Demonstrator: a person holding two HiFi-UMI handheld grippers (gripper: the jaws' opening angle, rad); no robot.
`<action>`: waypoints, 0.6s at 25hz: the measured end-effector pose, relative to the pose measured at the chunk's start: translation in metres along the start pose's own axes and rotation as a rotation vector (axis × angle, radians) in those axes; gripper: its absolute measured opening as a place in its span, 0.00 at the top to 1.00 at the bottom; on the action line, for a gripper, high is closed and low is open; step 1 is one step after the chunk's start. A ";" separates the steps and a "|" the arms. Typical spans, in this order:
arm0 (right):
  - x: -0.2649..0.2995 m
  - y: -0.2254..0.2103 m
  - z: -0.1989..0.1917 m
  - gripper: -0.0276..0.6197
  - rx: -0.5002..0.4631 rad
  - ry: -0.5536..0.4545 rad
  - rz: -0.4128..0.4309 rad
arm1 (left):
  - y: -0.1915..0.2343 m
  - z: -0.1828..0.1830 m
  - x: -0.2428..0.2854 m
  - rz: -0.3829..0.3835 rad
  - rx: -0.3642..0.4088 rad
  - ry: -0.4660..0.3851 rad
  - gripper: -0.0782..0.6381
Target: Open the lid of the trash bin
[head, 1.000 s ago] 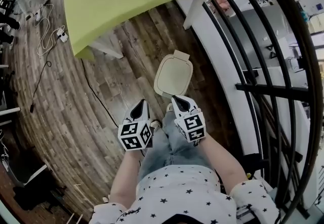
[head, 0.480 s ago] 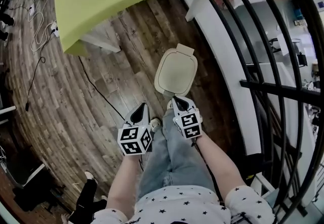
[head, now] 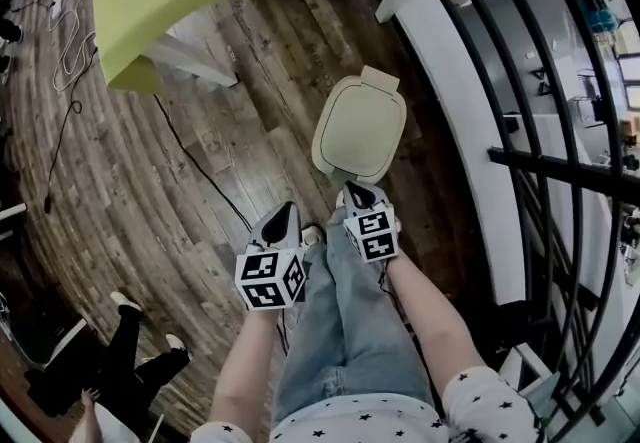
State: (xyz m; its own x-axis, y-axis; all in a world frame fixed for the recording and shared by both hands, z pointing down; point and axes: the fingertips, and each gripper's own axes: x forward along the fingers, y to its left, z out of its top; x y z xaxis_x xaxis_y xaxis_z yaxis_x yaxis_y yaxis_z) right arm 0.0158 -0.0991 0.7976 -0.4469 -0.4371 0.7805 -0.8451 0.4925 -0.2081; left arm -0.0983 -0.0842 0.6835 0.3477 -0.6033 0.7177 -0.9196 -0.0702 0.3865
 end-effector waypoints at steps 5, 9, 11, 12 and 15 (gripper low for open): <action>0.033 -0.002 -0.028 0.97 0.002 0.039 -0.017 | 0.017 -0.021 0.009 0.007 -0.012 0.016 0.87; 0.052 -0.009 -0.045 0.97 0.002 0.072 -0.039 | 0.025 -0.031 0.015 0.005 -0.021 0.022 0.87; 0.059 -0.010 -0.050 0.97 0.006 0.079 -0.046 | 0.030 -0.035 0.016 0.007 -0.023 0.028 0.87; 0.062 -0.010 -0.051 0.97 0.011 0.084 -0.048 | 0.032 -0.037 0.017 0.007 -0.025 0.030 0.87; 0.070 -0.013 -0.054 0.97 0.011 0.099 -0.056 | 0.036 -0.042 0.021 0.006 -0.032 0.031 0.87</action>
State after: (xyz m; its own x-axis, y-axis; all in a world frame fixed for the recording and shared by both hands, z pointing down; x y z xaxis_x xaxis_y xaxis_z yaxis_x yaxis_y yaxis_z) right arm 0.0108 -0.0953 0.8871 -0.3682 -0.3867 0.8455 -0.8714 0.4606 -0.1688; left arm -0.1164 -0.0659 0.7372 0.3479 -0.5788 0.7375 -0.9157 -0.0408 0.3999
